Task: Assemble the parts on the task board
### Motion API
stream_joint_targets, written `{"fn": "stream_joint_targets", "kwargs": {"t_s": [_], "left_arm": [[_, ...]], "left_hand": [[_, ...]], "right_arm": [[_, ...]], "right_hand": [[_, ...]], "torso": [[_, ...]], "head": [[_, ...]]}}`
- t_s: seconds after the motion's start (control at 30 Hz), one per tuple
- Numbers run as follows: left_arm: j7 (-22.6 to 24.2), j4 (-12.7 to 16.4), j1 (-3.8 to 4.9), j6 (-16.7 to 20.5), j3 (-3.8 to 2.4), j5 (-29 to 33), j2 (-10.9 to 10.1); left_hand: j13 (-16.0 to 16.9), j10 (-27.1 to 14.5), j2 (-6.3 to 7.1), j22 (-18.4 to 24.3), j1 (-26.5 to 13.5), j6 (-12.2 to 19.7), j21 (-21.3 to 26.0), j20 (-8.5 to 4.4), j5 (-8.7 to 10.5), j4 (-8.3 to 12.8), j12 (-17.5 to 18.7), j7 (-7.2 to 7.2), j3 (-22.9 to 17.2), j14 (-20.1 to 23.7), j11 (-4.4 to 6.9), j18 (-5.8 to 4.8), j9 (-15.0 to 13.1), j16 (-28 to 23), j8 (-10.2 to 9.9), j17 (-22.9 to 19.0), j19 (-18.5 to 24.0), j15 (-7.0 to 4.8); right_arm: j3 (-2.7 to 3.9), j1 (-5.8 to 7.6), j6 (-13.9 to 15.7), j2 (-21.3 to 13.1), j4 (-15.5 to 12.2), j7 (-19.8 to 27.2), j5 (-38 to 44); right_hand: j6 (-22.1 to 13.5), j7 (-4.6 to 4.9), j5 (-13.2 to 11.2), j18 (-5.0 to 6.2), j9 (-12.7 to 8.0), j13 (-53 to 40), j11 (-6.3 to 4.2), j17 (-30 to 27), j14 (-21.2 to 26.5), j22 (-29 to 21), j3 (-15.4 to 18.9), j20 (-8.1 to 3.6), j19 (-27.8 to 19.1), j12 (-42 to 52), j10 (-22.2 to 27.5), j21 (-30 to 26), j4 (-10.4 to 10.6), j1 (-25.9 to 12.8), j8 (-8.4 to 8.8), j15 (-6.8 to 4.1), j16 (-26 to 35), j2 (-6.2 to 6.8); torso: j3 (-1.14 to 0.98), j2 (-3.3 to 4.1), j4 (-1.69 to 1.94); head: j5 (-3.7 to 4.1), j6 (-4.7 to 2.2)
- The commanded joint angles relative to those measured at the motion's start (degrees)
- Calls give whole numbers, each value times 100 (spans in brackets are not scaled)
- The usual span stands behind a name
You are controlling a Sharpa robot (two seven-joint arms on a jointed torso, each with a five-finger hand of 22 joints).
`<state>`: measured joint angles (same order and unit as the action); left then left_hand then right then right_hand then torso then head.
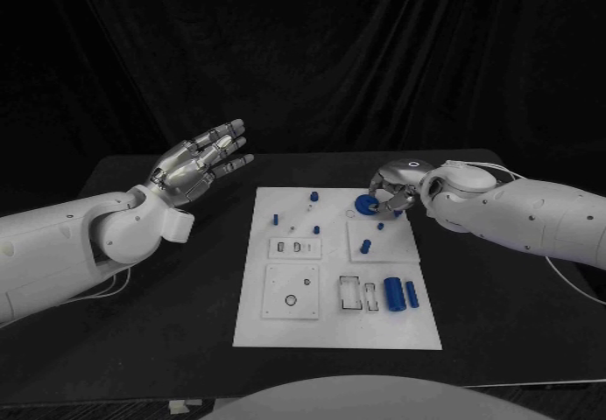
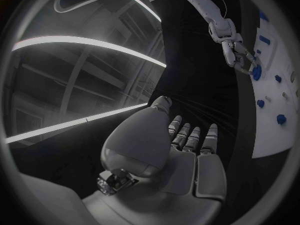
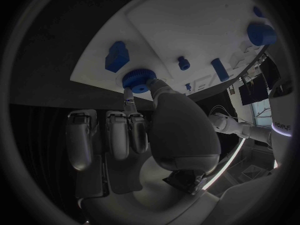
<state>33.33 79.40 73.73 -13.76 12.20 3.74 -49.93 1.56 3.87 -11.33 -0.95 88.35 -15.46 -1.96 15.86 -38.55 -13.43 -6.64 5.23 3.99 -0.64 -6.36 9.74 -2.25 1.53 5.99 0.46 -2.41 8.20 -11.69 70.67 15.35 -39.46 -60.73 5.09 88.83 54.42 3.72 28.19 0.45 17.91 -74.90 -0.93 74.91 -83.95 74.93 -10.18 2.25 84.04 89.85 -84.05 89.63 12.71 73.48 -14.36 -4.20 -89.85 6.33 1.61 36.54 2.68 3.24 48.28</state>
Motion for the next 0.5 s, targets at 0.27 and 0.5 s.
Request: {"fn": "stream_joint_targets", "kwargs": {"t_s": [0.27, 0.5], "left_arm": [[35, 2, -11, -75, -7, 15, 7], [13, -3, -13, -81, -7, 15, 9]], "left_hand": [[-2, -11, 17, 4, -51, -73, 32, 14, -30, 25, -15, 117, -60, 11, 35, 61, -17, 1, 50, 2, 32, -38], [-3, -13, 17, 4, -51, -99, 31, 13, -30, 27, -15, 133, -64, 11, 37, 61, -21, 2, 61, 3, 32, -39]], "right_arm": [[-7, -26, 91, -53, -91, -20, 42], [-7, -24, 224, -102, -196, 5, 42]], "right_hand": [[-65, 13, 42, -45, 449, -1510, -18, 1509, -605, 1507, -34, -29, 596, 15, -595, 37, -27, 33, 37, -23, -15, 21], [-83, 24, 115, -45, 463, -1510, -8, 1509, -605, 1507, -58, -23, 596, 15, -595, 37, -18, 23, 35, -14, -15, 9]], "torso": [[-1, -3, -3], [0, -5, -3]], "head": [[-2, -10], [-31, 2]]}}
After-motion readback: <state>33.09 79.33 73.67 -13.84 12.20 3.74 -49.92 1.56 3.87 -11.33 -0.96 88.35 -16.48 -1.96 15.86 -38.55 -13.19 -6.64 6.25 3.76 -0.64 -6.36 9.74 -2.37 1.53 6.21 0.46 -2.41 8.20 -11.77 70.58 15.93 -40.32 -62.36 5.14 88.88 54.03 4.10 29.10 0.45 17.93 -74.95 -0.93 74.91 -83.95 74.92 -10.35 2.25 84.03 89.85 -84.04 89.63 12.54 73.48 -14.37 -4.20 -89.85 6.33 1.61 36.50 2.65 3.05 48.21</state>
